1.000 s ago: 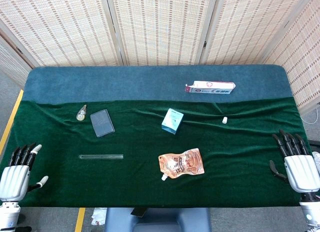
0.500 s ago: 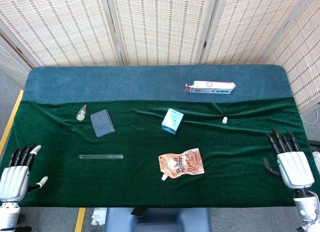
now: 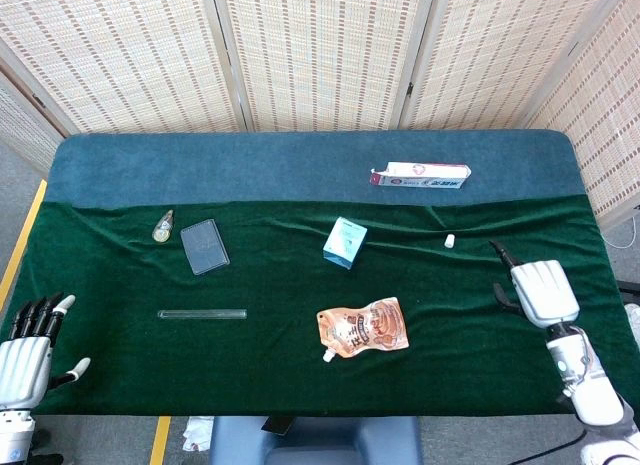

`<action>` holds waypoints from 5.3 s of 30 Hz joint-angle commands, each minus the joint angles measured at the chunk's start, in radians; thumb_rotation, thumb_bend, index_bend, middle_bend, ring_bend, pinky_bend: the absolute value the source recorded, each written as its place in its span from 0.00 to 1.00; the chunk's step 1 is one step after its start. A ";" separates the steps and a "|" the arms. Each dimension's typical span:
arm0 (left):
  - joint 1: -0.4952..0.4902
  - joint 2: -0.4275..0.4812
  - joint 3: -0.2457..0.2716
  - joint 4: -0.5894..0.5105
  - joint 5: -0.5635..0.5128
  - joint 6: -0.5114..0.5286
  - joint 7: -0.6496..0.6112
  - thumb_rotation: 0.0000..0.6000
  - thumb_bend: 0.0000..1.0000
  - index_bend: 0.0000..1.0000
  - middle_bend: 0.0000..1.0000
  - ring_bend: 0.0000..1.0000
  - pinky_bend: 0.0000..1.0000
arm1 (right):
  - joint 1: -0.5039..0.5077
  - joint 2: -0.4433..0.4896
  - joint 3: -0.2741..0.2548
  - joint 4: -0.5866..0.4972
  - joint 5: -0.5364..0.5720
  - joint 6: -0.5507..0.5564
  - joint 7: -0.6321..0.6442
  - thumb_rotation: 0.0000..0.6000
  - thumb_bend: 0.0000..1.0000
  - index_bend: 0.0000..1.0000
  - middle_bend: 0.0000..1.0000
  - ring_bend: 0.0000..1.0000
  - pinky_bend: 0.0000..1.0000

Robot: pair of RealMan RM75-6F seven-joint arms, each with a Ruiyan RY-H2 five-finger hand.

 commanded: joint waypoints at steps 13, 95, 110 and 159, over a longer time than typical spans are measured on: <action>0.013 -0.003 0.005 0.020 -0.020 -0.008 -0.022 1.00 0.21 0.14 0.11 0.06 0.00 | 0.290 -0.283 0.114 0.411 0.380 -0.402 -0.163 0.73 0.52 0.35 0.77 0.98 0.92; 0.024 -0.011 0.002 0.063 -0.058 -0.045 -0.069 1.00 0.20 0.14 0.11 0.05 0.00 | 0.434 -0.530 0.132 0.811 0.489 -0.538 -0.207 0.74 0.37 0.50 0.83 1.00 0.96; 0.019 -0.005 0.003 0.041 -0.033 -0.034 -0.059 1.00 0.20 0.14 0.11 0.05 0.00 | 0.253 -0.236 0.021 0.285 0.333 -0.296 -0.175 0.74 0.37 0.50 0.83 1.00 0.96; 0.029 -0.001 0.014 0.030 -0.012 -0.013 -0.065 1.00 0.20 0.14 0.11 0.05 0.00 | 0.120 -0.204 -0.117 0.210 0.087 -0.201 -0.098 0.75 0.53 0.33 0.85 1.00 0.96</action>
